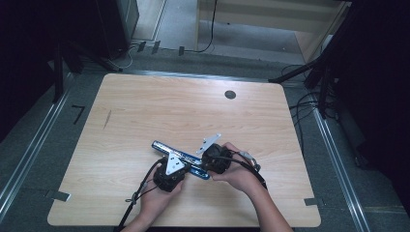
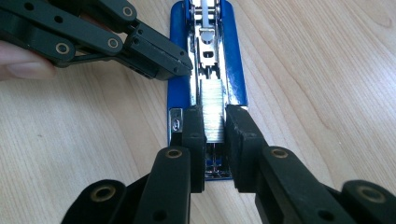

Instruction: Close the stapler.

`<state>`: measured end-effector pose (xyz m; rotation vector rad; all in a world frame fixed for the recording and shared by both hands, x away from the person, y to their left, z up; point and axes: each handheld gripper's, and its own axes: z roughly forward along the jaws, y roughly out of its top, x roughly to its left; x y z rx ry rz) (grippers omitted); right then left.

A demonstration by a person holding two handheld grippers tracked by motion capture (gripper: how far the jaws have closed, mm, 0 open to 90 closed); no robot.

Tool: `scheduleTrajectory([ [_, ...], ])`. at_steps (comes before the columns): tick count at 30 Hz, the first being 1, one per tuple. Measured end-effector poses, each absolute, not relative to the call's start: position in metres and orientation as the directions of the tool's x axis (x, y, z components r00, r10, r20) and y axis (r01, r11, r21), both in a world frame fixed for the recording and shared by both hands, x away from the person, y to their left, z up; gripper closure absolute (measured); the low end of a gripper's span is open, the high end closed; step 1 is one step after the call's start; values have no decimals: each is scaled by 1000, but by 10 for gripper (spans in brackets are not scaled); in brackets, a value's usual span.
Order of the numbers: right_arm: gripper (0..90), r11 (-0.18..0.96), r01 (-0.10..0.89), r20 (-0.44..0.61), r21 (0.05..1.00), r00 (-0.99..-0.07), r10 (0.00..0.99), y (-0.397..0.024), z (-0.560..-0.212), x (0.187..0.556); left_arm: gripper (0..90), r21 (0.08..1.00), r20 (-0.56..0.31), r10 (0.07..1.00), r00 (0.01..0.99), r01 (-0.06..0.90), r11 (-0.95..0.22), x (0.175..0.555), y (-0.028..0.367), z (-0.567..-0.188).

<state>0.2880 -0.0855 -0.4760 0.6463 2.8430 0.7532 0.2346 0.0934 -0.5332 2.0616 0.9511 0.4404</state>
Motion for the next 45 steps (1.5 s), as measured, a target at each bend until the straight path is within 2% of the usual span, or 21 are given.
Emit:
scheduleTrajectory([
  [45, 800, 799, 370, -16, 475, -903, 429, -81, -477, 289, 900, 788, -15, 754, 657, 472, -396, 234, 93, -533],
])
